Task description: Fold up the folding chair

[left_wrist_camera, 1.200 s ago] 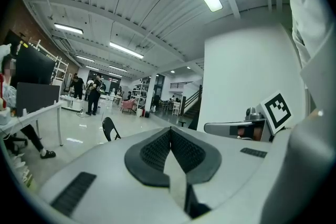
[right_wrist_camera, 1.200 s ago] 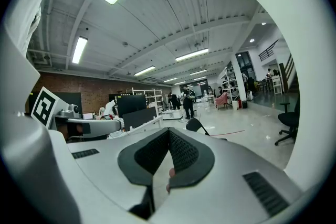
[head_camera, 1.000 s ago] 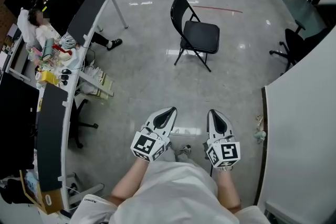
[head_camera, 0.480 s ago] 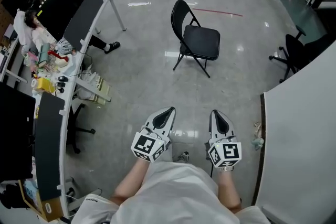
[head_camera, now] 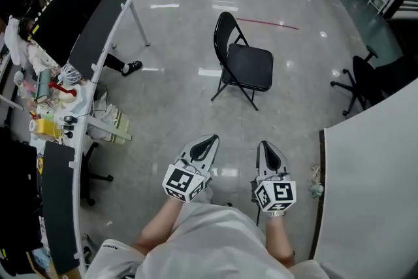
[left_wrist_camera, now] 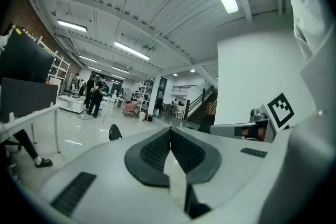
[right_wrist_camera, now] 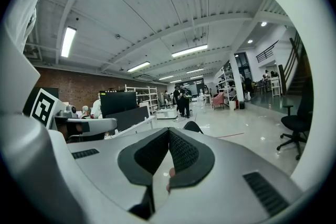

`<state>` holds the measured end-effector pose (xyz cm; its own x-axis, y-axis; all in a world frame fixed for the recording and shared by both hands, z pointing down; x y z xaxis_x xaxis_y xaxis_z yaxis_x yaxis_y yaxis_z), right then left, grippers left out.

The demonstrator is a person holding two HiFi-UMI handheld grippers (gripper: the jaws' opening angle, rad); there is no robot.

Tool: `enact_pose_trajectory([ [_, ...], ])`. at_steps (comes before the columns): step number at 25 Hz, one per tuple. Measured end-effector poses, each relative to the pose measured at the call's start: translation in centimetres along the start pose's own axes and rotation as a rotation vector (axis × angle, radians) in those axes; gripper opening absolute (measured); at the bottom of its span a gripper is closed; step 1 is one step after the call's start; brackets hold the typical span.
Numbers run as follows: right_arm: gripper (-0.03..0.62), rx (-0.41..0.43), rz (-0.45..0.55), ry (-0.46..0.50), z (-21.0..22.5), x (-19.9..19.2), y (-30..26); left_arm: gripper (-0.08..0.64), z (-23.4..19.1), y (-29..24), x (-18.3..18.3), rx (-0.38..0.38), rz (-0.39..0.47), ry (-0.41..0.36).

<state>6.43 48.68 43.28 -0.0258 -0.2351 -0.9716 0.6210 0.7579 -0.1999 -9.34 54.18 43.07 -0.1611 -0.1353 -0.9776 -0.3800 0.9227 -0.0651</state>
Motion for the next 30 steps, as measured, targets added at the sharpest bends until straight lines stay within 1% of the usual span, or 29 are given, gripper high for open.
enact_pose_trajectory([
  [8,0.006,-0.047,-0.010,0.003,-1.6,0.8,-5.7,0.012,-5.8,-1.8,0.8,-0.053,-0.006,0.014],
  [15,0.006,-0.056,-0.023,-0.004,-2.1,1.0,-8.6,0.012,-8.9,-3.1,1.5,-0.052,0.000,0.030],
  [21,0.006,-0.048,-0.040,-0.004,-1.0,0.6,-11.8,0.012,-11.2,-5.3,1.2,-0.046,-0.012,0.033],
  [24,0.006,-0.036,-0.043,-0.014,0.0,0.6,-14.1,0.012,-12.4,-6.8,1.0,-0.031,-0.021,0.033],
  [30,0.006,0.011,-0.044,-0.030,3.6,1.5,-19.9,0.012,-14.8,-12.2,1.3,0.002,-0.047,0.019],
])
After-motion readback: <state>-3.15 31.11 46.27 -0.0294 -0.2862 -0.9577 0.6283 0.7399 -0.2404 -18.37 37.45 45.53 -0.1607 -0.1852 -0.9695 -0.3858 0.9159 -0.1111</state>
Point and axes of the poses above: the fingertips, and each gripper's own axes: y backward along the fingers, z to its right, x out of its top, the point moved 3 cm from there along y, backward along the fingers, and after that the axes turned 5 degrees about -x, right-handed, at the moved point
